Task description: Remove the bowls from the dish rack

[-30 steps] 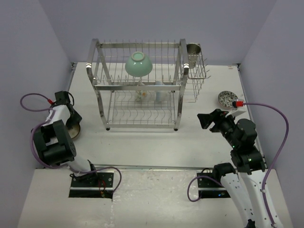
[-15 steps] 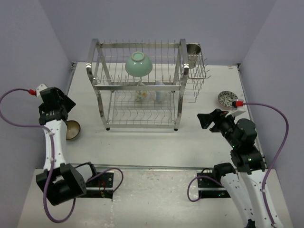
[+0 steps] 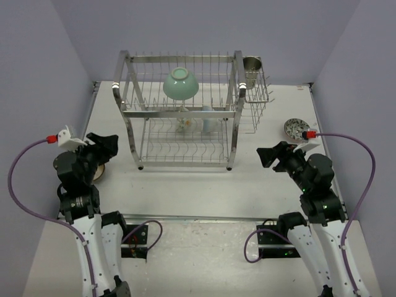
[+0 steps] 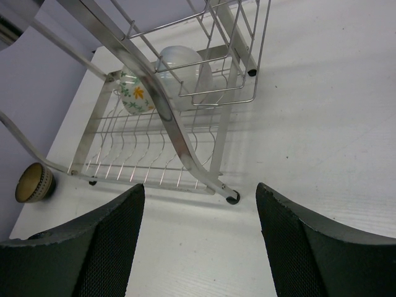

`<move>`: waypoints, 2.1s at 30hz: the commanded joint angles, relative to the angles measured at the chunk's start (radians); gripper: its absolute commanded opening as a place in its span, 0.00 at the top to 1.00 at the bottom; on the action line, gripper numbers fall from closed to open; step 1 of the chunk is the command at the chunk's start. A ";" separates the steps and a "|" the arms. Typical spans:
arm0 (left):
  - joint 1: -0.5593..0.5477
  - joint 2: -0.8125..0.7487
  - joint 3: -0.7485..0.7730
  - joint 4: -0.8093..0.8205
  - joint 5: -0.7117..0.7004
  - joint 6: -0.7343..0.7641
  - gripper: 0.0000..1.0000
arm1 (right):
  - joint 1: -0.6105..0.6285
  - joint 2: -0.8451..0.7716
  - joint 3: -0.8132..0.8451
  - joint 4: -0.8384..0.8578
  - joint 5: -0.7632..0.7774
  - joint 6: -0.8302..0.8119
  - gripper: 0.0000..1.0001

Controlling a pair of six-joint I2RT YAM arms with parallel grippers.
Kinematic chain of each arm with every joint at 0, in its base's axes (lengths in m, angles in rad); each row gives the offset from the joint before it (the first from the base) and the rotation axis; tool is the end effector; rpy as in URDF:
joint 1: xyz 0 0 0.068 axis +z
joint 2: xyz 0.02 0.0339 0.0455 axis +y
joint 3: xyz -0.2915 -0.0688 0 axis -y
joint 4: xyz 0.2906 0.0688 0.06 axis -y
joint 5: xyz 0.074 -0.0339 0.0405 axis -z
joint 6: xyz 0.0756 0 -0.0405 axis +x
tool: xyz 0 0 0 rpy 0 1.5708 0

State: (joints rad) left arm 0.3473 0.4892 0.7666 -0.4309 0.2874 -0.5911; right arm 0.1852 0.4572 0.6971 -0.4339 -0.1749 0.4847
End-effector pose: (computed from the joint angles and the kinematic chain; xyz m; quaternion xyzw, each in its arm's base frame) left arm 0.1676 0.0379 0.3654 -0.2566 0.7124 -0.1862 0.6261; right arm 0.1668 0.0446 0.3409 0.0599 0.7690 0.2717 0.5755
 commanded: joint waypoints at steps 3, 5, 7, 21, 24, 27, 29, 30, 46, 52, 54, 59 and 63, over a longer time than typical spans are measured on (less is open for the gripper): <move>-0.053 -0.034 -0.153 0.162 0.318 -0.035 0.35 | 0.003 0.018 0.030 0.026 0.005 -0.015 0.27; -0.068 -0.044 -0.233 0.292 0.436 -0.094 0.35 | 0.003 0.018 0.027 0.024 0.008 -0.015 0.27; -0.089 -0.052 -0.266 0.343 0.470 -0.122 0.34 | 0.003 0.018 0.025 0.024 0.014 -0.015 0.27; -0.234 0.002 -0.378 0.414 0.538 -0.076 0.35 | 0.003 0.026 0.013 0.031 0.032 -0.017 0.27; -0.301 0.041 -0.400 0.437 0.515 -0.062 0.35 | 0.003 0.028 0.013 0.032 0.034 -0.017 0.27; -0.390 0.060 -0.431 0.535 0.516 -0.099 0.35 | 0.003 0.028 0.015 0.030 0.040 -0.017 0.27; -0.448 0.072 -0.440 0.567 0.487 -0.113 0.35 | 0.005 0.026 0.015 0.029 0.041 -0.017 0.27; -0.508 0.083 -0.444 0.604 0.466 -0.127 0.35 | 0.003 0.026 0.015 0.029 0.043 -0.018 0.27; -0.909 0.312 -0.259 0.543 -0.025 -0.052 0.37 | 0.003 0.020 0.022 0.012 0.049 -0.018 0.26; -0.910 0.264 -0.256 0.470 -0.191 -0.039 0.38 | 0.003 0.034 0.013 0.034 0.045 -0.015 0.26; -0.912 0.230 -0.355 0.593 -0.169 -0.035 0.39 | 0.003 0.040 0.018 0.032 0.045 -0.017 0.27; -0.913 0.261 -0.486 0.896 -0.182 0.031 0.40 | 0.003 0.043 0.024 0.031 0.045 -0.018 0.27; -0.915 0.328 -0.559 1.104 -0.186 0.046 0.40 | 0.003 0.044 0.030 0.026 0.045 -0.018 0.26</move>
State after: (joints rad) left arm -0.5629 0.7902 0.2348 0.3981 0.1318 -0.5995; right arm 0.1852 0.4938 0.6971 -0.4332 -0.1410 0.4805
